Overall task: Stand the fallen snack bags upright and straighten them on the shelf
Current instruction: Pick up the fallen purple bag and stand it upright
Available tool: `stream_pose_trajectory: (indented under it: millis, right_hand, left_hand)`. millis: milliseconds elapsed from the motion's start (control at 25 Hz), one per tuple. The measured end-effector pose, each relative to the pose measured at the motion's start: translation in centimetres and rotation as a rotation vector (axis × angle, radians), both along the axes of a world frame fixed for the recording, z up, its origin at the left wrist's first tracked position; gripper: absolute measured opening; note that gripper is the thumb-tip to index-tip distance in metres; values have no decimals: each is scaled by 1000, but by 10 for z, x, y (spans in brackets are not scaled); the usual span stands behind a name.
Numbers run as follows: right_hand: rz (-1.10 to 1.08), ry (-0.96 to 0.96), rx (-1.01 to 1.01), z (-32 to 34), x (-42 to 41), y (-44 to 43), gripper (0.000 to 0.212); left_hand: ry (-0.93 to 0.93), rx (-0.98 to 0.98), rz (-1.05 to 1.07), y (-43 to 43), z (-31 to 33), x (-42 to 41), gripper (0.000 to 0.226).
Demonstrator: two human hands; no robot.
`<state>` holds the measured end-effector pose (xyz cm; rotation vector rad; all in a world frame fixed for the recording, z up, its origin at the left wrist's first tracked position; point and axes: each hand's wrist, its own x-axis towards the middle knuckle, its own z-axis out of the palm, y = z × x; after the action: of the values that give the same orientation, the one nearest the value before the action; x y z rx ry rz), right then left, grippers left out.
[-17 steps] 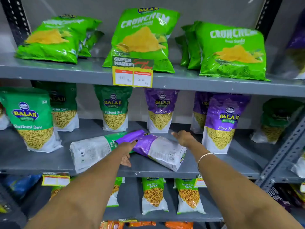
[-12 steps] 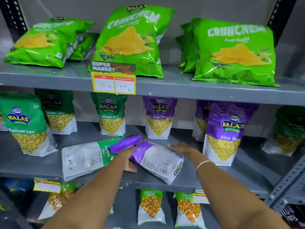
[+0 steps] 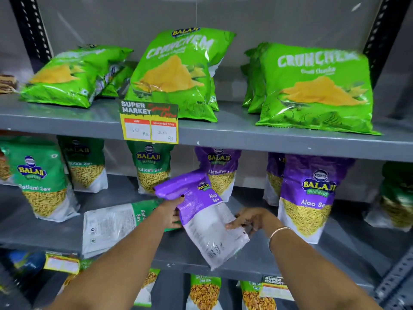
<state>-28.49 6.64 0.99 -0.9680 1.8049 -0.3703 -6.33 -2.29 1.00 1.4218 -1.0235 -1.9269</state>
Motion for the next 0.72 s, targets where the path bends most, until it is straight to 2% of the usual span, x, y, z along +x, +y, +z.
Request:
stream_pose_trajectory:
  millis: [40, 80, 160, 280, 360, 400, 480, 560, 640, 720]
  right_hand:
    - [-4, -13, -29, 1, 2, 1, 22]
    - [-20, -19, -64, 1, 3, 1, 38]
    - [-80, -41, -176, -2, 8, 1, 57]
    - [-260, -108, -419, -17, 17, -6, 59]
    - [-435, -10, -542, -30, 25, -14, 59]
    - [-499, 67, -581, -36, 29, -17, 62]
    - [-571, 185, -609, -47, 36, -20, 68]
    - [-602, 212, -607, -54, 38, -22, 75]
    - [-573, 211, -597, -53, 37, -23, 78]
    - [-535, 199, -586, -51, 34, -22, 77]
  left_hand:
    - [-17, -38, -17, -5, 9, -1, 44]
    - [-23, -77, -31, -9, 18, -3, 46]
    - [-17, -166, -69, -18, 34, -9, 44]
    - [-37, -328, -115, -32, 49, -23, 44]
    - [-28, -431, -153, -41, 53, -33, 22]
    - [-15, -472, -173, -45, 52, -38, 19]
    - [5, -531, -189, -52, 45, -45, 32]
    - [17, -558, -190, -56, 38, -46, 35]
    - [42, -534, -219, -55, 36, -42, 22]
    - [-26, -476, -348, -53, 31, -35, 13]
